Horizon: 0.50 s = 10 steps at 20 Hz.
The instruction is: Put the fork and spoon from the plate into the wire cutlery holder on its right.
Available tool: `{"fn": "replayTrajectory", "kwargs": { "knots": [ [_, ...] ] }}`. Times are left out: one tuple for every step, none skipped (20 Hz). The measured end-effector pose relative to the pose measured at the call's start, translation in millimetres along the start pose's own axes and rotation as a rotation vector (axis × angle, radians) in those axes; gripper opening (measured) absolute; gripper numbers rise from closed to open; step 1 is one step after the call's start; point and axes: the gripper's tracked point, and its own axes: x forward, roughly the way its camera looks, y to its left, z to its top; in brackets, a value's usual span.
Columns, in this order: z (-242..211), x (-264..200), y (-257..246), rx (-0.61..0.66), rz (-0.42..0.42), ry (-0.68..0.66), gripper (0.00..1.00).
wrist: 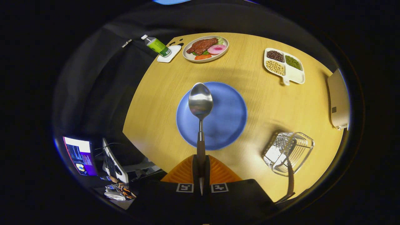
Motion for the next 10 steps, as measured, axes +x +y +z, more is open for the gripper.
{"fn": "replayTrajectory", "kwargs": {
  "knots": [
    [-3.6,-11.7,-8.8,-0.007,-0.010,0.010,0.05],
    [-8.0,-24.0,-17.7,-0.022,-0.023,0.023,0.05],
    [-12.1,-34.5,-27.3,-0.038,-0.038,0.037,0.05],
    [-15.6,-44.6,-38.1,-0.053,-0.058,0.050,0.06],
    [-20.1,-52.8,-50.2,-0.061,-0.085,0.068,0.05],
    [-26.1,-60.6,-60.4,-0.071,-0.102,0.098,0.05],
    [-31.3,-67.4,-67.1,-0.080,-0.113,0.126,0.05],
    [-35.0,-73.4,-75.7,-0.086,-0.122,0.150,0.05],
    [-37.2,-77.2,-83.7,-0.087,-0.127,0.172,0.05],
    [-40.0,-80.3,-89.6,-0.085,-0.128,0.195,0.05]
  ]
}}
